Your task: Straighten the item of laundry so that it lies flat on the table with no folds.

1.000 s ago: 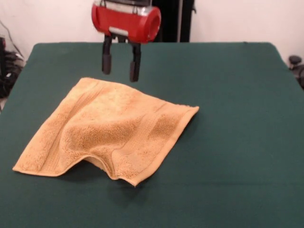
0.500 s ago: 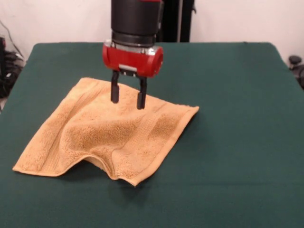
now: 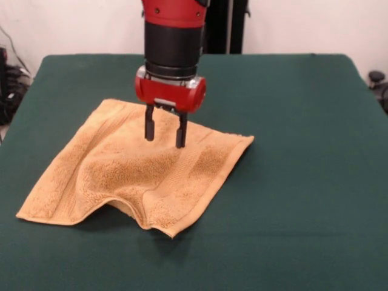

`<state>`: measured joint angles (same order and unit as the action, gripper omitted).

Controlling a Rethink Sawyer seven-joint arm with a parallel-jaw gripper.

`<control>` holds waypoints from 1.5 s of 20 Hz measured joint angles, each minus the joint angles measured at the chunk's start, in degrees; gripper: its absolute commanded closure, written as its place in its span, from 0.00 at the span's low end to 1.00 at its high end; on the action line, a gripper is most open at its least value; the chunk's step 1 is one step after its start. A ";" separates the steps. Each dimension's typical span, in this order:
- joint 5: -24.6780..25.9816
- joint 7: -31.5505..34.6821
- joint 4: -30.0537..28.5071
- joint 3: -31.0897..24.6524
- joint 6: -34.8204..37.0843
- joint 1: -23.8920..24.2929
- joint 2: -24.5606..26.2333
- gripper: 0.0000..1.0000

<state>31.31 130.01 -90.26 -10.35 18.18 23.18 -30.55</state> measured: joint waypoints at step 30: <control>-2.06 0.00 -17.84 -0.79 15.58 6.06 -12.23 0.00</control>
<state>29.24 130.01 -108.09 -11.13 33.76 29.24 -42.78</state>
